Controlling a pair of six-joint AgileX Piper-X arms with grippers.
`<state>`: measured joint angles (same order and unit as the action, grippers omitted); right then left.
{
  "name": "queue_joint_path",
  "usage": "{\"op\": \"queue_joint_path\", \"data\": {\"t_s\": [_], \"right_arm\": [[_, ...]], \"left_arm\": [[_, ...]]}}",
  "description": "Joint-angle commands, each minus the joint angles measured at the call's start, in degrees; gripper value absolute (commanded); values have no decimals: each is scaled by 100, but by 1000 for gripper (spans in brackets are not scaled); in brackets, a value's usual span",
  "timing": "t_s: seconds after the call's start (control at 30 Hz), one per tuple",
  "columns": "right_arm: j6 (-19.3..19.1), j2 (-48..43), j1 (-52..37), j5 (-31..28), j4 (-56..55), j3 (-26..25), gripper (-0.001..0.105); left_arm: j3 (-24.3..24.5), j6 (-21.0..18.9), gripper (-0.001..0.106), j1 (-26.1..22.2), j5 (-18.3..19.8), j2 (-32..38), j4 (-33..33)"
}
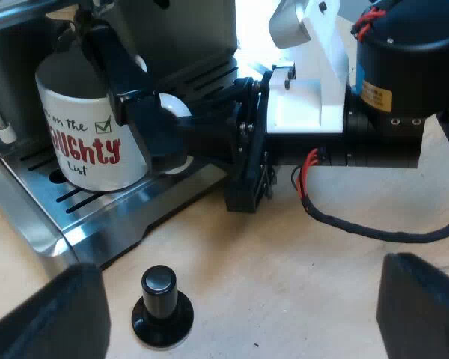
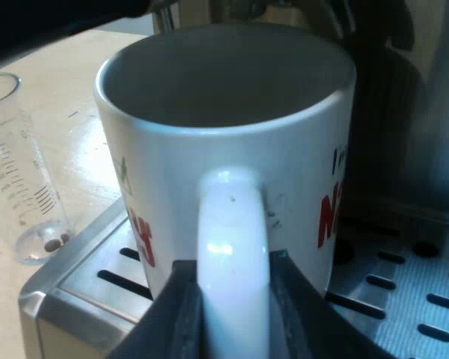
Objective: Remove mug from coffee machine
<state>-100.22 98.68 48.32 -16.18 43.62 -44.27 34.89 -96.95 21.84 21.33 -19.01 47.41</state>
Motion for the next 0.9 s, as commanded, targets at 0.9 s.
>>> {"op": "queue_joint_path", "data": {"t_s": [0.9], "right_arm": [[-39, -2534, 285, -354, -512, 1721, 0]], "left_arm": [[28, 6, 87, 15, 36, -6, -61]]}}
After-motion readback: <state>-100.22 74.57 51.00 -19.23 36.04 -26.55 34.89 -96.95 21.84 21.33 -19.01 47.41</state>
